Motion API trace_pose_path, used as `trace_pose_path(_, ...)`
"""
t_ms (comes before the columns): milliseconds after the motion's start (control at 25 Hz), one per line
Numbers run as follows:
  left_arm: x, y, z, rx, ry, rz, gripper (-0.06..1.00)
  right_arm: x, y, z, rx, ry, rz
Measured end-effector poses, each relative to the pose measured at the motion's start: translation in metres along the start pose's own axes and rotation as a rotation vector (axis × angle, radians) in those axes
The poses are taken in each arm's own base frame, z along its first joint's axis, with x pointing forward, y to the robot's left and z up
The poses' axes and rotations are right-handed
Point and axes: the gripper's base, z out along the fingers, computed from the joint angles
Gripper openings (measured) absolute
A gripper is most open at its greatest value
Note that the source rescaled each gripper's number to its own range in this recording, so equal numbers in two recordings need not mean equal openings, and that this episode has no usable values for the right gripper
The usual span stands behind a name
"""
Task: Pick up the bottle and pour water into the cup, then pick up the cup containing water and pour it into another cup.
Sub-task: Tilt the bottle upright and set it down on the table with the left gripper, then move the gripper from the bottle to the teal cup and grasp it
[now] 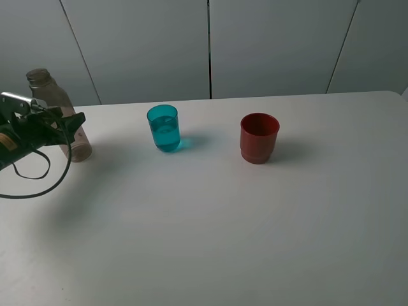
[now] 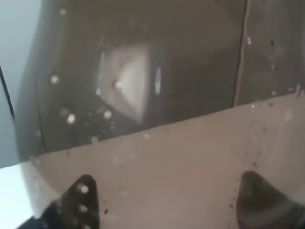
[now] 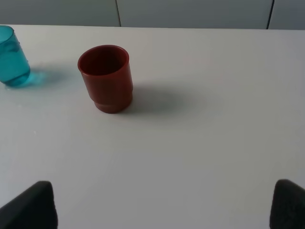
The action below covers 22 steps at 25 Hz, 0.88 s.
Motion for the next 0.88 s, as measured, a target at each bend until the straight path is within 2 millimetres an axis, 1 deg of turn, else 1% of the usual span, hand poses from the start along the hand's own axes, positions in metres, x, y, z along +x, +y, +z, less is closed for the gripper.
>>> trace_pose_path(320, 0.000, 0.000, 0.000, 0.000, 0.000, 0.007, 0.01, 0.000, 0.000, 0.000, 0.000, 0.000, 0.000)
trace_pose_path(360, 0.000, 0.000, 0.000, 0.000, -0.002, 0.007, 0.07, 0.000, 0.000, 0.000, 0.000, 0.000, 0.000)
trace_pose_path(400, 0.002, 0.000, 0.000, -0.002, 0.017, 0.008, 0.27, 0.000, 0.000, 0.000, 0.000, 0.000, 0.000)
trace_pose_path(440, 0.005, 0.000, 0.000, -0.002, 0.032, 0.007, 0.53, 0.000, 0.000, 0.000, 0.000, 0.000, 0.000)
trace_pose_path(480, 0.006, 0.000, 0.000, -0.003, 0.042, 0.008, 0.73, 0.000, 0.000, 0.000, 0.000, 0.000, 0.000)
trace_pose_path(520, 0.006, 0.000, 0.000, -0.004, 0.048, 0.008, 0.88, 0.000, 0.000, 0.000, 0.000, 0.000, 0.000)
trace_pose_path(560, 0.007, 0.000, 0.000, -0.004, 0.050, 0.008, 0.94, 0.000, 0.000, 0.000, 0.000, 0.000, 0.000)
trace_pose_path(600, 0.007, 0.000, 0.000, -0.004, 0.050, 0.008, 0.97, 0.000, 0.000, 0.000, 0.000, 0.000, 0.000)
trace_pose_path(680, 0.005, 0.000, 0.000, -0.003, 0.048, 0.012, 0.98, 0.000, 0.000, 0.000, 0.000, 0.000, 0.000)
trace_pose_path(760, -0.001, 0.001, 0.000, -0.005, 0.036, 0.017, 0.98, 0.000, 0.000, 0.000, 0.000, 0.000, 0.000)
trace_pose_path(880, -0.018, 0.002, -0.001, -0.011, -0.001, 0.031, 0.98, 0.000, 0.000, 0.000, 0.000, 0.000, 0.000)
